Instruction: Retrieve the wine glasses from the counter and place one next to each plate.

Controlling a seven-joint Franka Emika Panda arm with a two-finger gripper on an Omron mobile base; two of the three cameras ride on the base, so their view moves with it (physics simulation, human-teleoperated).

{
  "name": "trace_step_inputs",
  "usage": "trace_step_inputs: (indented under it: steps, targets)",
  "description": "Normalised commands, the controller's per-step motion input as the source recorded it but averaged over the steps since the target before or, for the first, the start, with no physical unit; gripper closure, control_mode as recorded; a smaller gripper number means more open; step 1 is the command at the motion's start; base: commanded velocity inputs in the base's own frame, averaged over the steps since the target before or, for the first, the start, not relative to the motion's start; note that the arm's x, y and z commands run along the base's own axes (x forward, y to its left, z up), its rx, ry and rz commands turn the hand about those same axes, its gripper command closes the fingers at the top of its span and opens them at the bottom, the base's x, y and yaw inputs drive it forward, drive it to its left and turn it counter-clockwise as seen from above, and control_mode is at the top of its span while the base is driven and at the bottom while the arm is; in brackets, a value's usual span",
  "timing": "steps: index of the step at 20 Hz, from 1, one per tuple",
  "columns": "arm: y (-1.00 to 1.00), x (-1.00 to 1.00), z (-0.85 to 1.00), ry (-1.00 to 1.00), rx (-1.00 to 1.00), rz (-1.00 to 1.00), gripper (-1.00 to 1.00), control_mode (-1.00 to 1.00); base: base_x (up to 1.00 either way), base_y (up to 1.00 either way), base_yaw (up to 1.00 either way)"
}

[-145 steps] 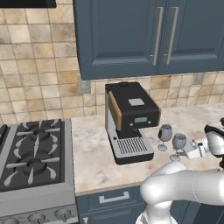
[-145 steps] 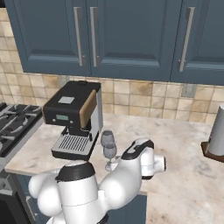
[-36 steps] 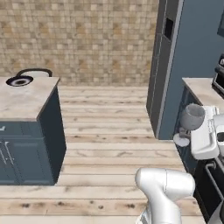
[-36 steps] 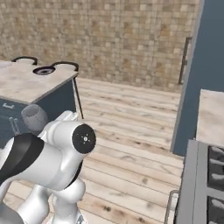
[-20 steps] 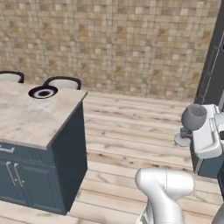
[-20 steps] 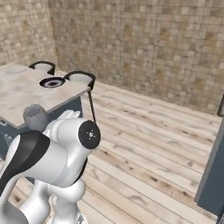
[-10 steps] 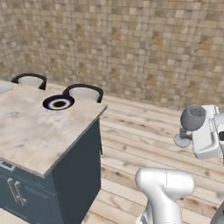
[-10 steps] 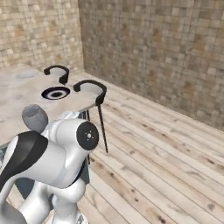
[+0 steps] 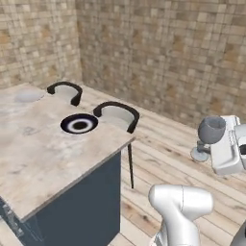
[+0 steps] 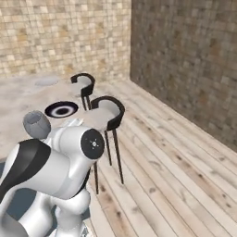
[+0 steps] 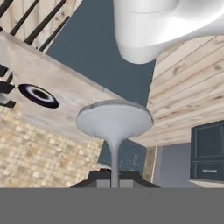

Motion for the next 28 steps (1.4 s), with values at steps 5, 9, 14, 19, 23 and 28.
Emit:
trace_step_inputs:
  steps: [5,9,14,19,23,28]
  targets:
    - [0.00,0.00,0.00,0.00,0.00,0.00,1.00,1.00,0.85,-0.80,0.43]
    - [0.00,0.00,0.00,0.00,0.00,0.00,1.00,1.00,0.35,-0.96,0.44]
    - [0.00,0.00,0.00,0.00,0.00,0.00,1.00,1.00,0.39,-0.93,0.48]
    - [0.00,0.00,0.00,0.00,0.00,0.00,1.00,1.00,0.52,-0.93,0.50]
    - [0.00,0.00,0.00,0.00,0.00,0.00,1.00,1.00,0.45,-0.95,0.51]
    - [0.00,0.00,0.00,0.00,0.00,0.00,1.00,1.00,0.43,-0.85,0.55]
